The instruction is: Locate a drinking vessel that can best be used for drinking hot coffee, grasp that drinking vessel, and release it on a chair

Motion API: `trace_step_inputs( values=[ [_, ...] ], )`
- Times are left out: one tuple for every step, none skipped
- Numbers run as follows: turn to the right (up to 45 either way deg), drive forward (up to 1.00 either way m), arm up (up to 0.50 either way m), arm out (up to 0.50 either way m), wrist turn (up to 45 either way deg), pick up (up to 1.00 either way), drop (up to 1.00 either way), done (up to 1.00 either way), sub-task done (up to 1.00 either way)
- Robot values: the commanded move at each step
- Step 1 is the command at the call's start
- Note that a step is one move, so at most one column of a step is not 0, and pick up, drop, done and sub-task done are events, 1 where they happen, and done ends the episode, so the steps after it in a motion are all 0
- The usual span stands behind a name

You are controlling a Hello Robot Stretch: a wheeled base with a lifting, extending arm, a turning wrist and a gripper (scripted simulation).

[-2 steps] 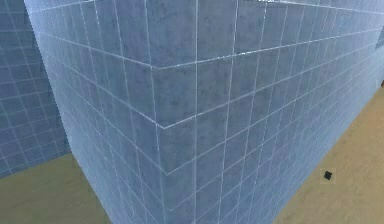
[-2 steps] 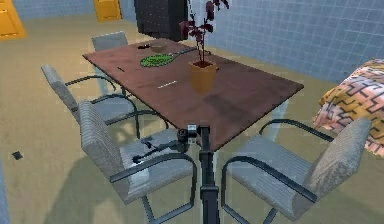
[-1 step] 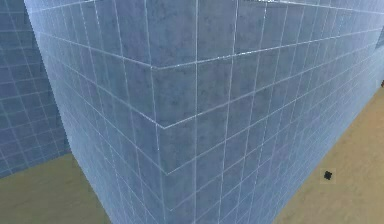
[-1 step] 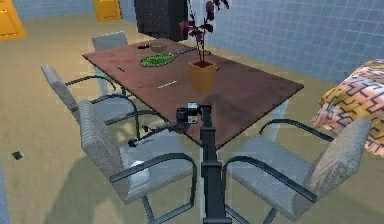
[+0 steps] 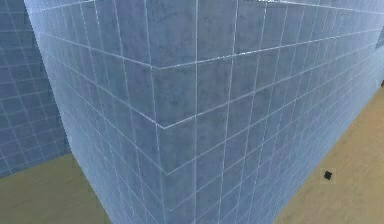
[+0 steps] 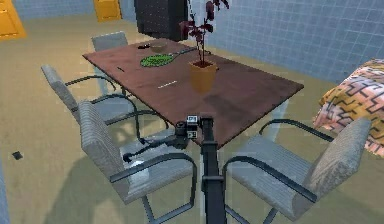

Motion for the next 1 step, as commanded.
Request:
trace_step_inputs(
  values=[
    [0.0,0.0,0.0,0.0,0.0,0.0,0.0,1.0,0.0]
  ],
)
